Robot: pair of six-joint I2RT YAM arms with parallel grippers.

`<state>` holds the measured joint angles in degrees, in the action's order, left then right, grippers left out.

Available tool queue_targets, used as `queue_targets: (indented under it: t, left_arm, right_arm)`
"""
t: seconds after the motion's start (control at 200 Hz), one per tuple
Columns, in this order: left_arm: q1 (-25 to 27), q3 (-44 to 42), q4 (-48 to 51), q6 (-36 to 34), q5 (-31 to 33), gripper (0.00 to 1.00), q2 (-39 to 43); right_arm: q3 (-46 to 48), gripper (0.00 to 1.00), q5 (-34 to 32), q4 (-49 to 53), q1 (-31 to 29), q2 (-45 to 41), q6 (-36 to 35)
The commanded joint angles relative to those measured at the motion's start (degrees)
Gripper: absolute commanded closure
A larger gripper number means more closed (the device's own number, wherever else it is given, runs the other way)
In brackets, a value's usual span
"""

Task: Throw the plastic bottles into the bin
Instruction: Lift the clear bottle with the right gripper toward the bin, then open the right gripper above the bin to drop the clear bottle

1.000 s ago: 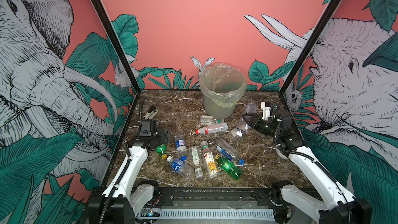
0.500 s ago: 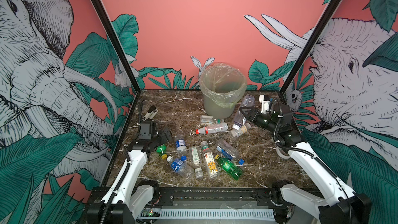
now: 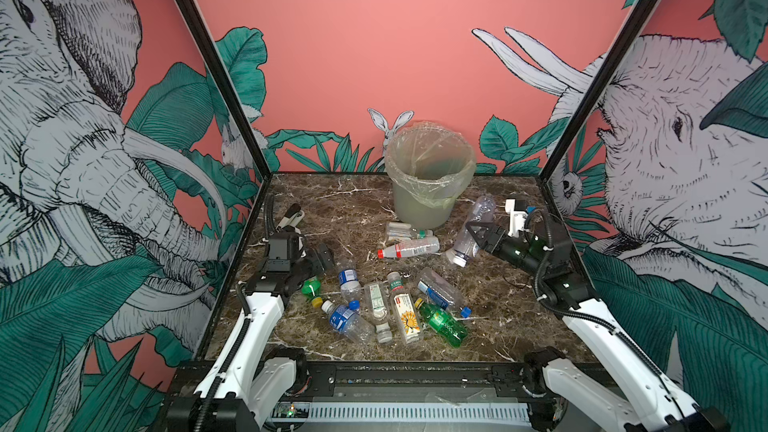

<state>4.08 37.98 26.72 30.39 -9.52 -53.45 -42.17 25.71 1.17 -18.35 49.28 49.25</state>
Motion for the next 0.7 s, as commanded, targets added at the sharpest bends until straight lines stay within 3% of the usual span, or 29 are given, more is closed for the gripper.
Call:
queue_targets:
  t: [0.0, 0.23, 0.465, 0.5, 0.58, 0.605, 0.695]
  left_arm:
    - [0.14, -0.54, 1.80, -0.25, 1.77, 0.01, 0.42]
    - [0.10, -0.19, 3.58, 0.28, 2.69, 0.01, 0.30]
    - [0.05, 0.60, 4.64, 0.96, 2.49, 0.01, 0.37]
    - [0.04, 0.74, 4.74, 1.19, 2.61, 0.01, 0.39]
    - [0.05, 1.28, 5.21, 1.59, 2.86, 0.01, 0.13]
    - [0.06, 1.54, 5.56, 1.75, 3.02, 0.01, 0.08]
    - [0.06, 2.42, 6.53, 1.78, 2.98, 0.01, 0.15]
  right_arm:
    - [-2.09, 0.53, -1.17, -2.19, -0.37, -0.68, -1.59]
    - [-19.05, 0.53, -3.39, 1.22, -1.44, 10.17, -5.04]
    - [-51.38, 0.52, -12.76, 10.33, -3.49, 36.25, -9.73]
    - [-57.37, 0.45, -14.15, 13.08, -3.53, 41.00, -10.04]
    - [-74.11, 0.09, -17.11, 23.23, -3.54, 53.16, -11.83]
    - [-77.83, 0.02, -17.42, 25.41, -3.61, 55.29, -12.49]
    - [-89.03, 0.00, -20.03, 31.41, -4.42, 60.93, -14.06]
